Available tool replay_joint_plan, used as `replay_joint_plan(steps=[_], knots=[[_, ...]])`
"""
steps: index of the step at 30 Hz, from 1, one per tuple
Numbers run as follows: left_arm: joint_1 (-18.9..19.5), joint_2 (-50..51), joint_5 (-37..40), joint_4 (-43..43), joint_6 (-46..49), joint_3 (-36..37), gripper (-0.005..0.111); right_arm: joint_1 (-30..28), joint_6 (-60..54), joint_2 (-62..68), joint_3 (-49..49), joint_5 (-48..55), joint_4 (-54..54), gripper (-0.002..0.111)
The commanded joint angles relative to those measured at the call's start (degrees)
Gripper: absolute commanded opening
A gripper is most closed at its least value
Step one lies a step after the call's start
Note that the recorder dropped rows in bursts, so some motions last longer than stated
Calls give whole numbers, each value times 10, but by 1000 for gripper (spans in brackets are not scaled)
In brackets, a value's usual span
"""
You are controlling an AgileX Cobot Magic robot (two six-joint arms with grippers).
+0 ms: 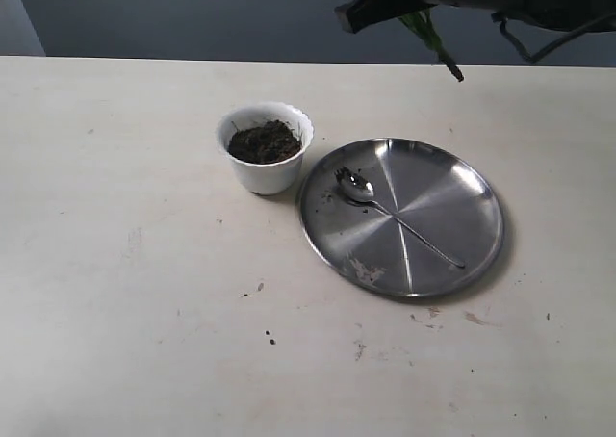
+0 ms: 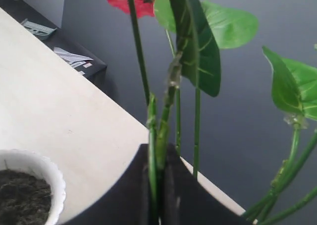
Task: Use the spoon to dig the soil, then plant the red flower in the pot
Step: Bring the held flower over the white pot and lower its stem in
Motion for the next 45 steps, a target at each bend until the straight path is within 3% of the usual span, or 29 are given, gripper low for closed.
replay_joint_plan(steps=[1, 3, 7, 10, 14, 21, 25, 30, 32, 38, 45], knots=[[1, -1, 1, 0, -1, 2, 0, 17, 3, -7, 1, -50, -39, -1], [1, -1, 1, 0, -1, 2, 0, 17, 158, -7, 1, -49, -194, -1], [1, -1, 1, 0, -1, 2, 0, 30, 803, -18, 3, -93, -705, -1], [1, -1, 1, 0, -1, 2, 0, 46, 1031, -32, 4, -114, -875, -1], [1, -1, 1, 0, -1, 2, 0, 63, 1061, -36, 21, -139, -902, -1], [1, -1, 1, 0, -1, 2, 0, 68, 1160, -66, 181, -347, -920, -1], [1, -1, 1, 0, -1, 2, 0, 68, 1267, -76, 264, -447, -1039, -1], [1, -1, 1, 0, -1, 2, 0, 68, 1312, -60, 289, -472, -1184, -1], [1, -1, 1, 0, -1, 2, 0, 68, 1316, -48, 289, -501, -1180, -1], [1, -1, 1, 0, -1, 2, 0, 68, 1341, -9, 286, -710, -1102, -1], [1, -1, 1, 0, -1, 2, 0, 68, 1342, 83, 276, -713, -1080, -1]])
